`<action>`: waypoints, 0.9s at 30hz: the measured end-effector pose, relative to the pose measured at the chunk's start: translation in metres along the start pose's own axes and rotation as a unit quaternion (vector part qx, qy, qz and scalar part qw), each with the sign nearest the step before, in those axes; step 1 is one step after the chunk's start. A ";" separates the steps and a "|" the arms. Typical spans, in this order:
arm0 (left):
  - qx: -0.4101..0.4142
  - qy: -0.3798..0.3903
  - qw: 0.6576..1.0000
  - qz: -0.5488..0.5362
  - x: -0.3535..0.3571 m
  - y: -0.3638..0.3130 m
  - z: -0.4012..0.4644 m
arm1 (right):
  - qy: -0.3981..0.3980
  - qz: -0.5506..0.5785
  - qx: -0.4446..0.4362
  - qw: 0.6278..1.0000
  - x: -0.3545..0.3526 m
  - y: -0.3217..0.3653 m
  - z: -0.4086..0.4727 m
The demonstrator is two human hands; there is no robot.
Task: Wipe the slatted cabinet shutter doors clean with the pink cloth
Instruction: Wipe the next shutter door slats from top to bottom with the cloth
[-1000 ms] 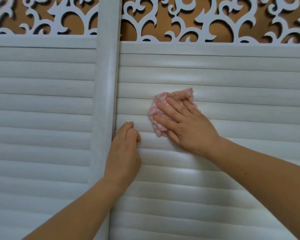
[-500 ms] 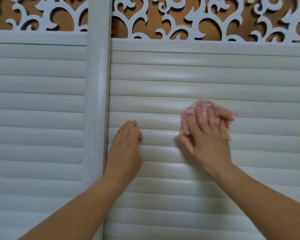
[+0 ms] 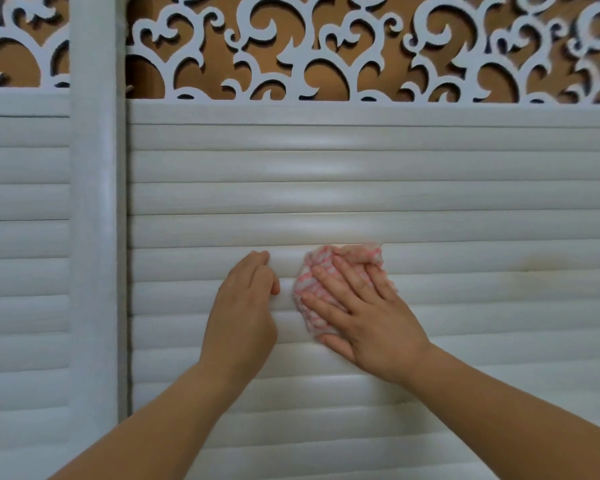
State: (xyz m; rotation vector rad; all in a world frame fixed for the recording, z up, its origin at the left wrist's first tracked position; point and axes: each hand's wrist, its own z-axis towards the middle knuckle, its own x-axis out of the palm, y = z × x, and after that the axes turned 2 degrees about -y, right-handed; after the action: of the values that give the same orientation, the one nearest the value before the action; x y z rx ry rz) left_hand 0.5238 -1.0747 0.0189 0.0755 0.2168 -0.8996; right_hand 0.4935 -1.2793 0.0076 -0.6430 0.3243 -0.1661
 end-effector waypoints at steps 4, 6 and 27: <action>0.053 0.010 0.999 0.001 0.023 -0.019 0.010 | 0.010 0.013 0.079 0.997 -0.005 -0.038 -0.027; 0.075 0.018 0.997 0.013 0.032 -0.031 0.017 | 0.026 0.023 0.134 0.990 -0.008 -0.060 -0.037; 0.052 -0.034 0.996 0.065 0.071 -0.086 0.036 | -0.006 0.058 0.196 0.979 -0.021 -0.105 -0.005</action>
State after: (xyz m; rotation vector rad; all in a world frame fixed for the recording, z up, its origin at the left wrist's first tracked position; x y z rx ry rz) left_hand 0.5043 -1.1885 0.0403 0.1535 0.1000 -0.7831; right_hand 0.4664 -1.3597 0.0732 -0.2330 0.3051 -0.1106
